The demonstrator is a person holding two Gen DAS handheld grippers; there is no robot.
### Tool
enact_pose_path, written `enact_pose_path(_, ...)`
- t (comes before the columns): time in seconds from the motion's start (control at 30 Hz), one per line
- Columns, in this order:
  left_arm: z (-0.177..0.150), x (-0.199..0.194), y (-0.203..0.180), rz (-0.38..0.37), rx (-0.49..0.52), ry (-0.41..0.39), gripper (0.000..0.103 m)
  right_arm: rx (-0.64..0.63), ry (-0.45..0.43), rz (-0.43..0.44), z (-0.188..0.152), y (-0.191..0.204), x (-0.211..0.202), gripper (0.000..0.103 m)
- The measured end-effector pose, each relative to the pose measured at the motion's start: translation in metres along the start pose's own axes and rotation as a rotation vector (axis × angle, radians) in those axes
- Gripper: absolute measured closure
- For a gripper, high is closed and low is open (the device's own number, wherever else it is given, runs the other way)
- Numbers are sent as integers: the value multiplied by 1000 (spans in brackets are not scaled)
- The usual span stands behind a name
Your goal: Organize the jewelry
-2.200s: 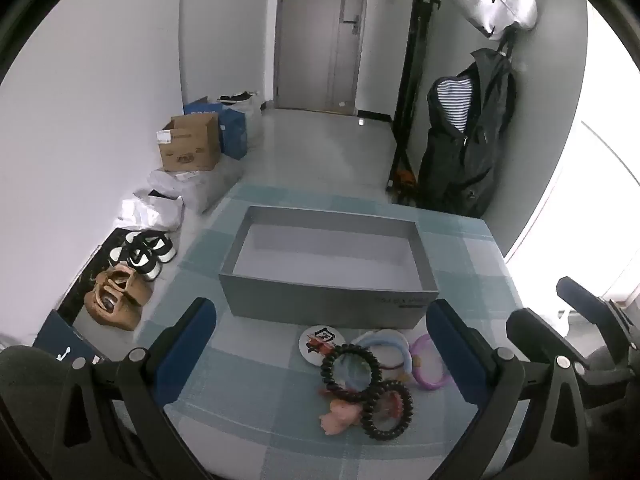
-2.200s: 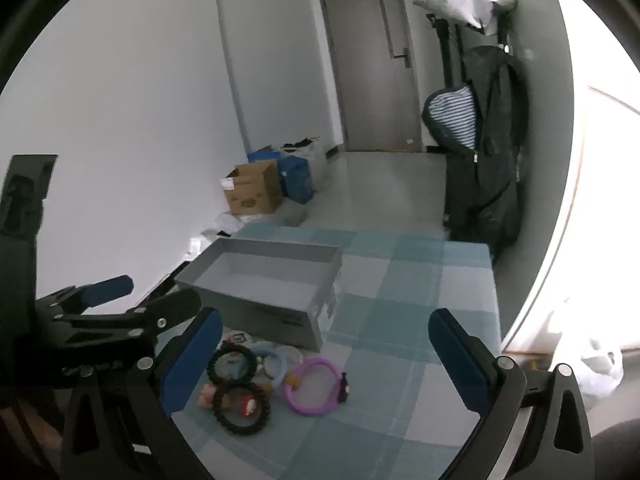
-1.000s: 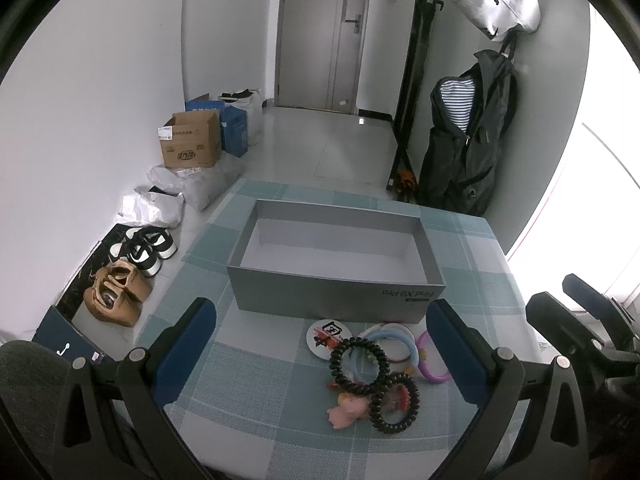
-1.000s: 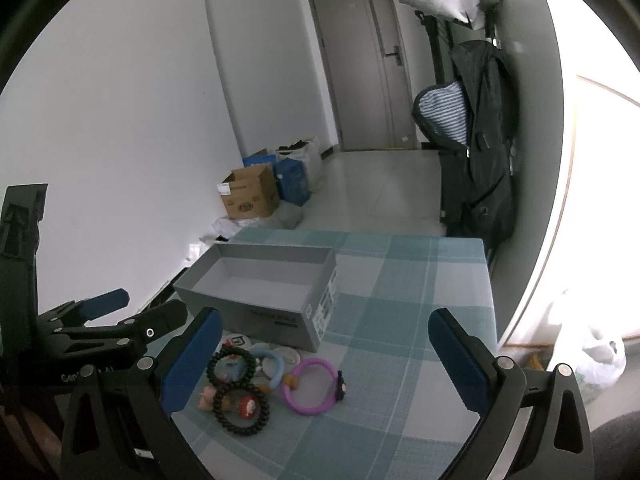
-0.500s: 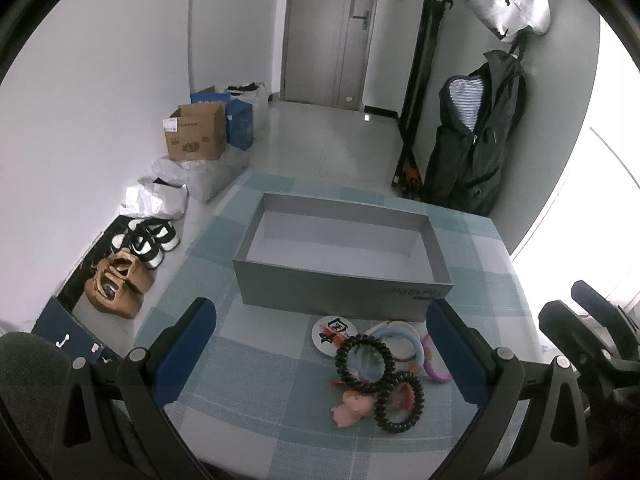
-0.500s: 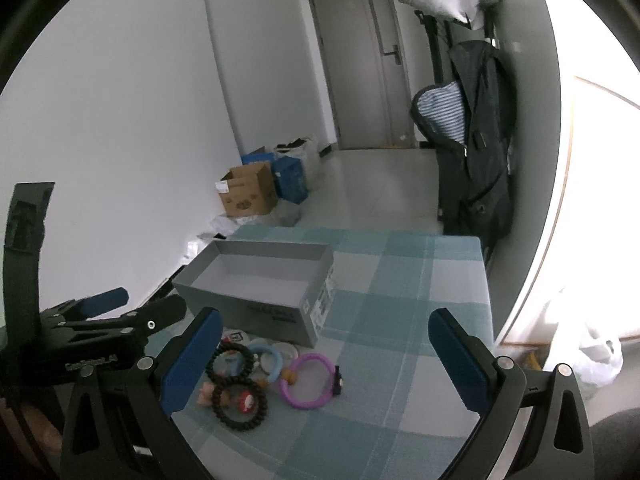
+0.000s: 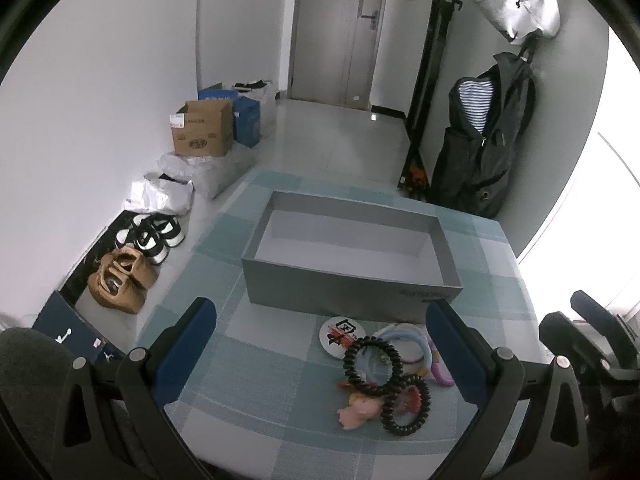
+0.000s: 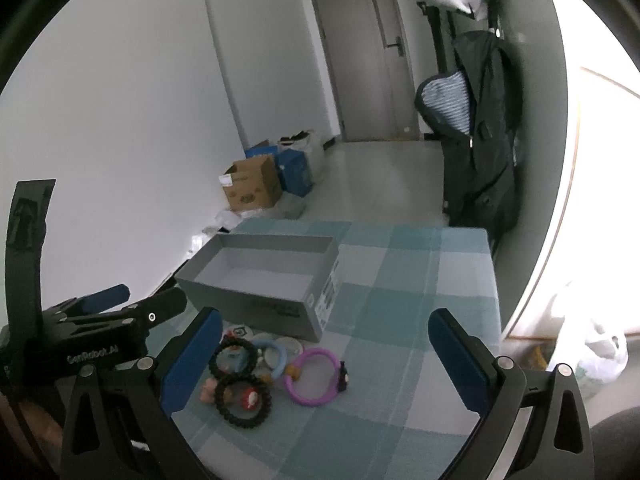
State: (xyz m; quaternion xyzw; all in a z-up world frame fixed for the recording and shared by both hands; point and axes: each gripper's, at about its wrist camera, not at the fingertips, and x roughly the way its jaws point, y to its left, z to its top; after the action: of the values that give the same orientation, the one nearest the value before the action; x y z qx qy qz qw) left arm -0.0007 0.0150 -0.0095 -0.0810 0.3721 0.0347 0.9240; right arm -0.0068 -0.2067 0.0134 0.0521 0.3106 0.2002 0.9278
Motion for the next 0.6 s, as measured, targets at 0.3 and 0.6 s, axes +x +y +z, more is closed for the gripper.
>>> enact_pose_path(0.3, 2, 10, 13, -35, -47, 51, 1, 11, 89, 45, -5, -1, 19, 0)
enact_pose_path(0.6, -2, 23, 34, -73, -102, 134, 1, 9, 177, 88, -12, 1, 40, 3)
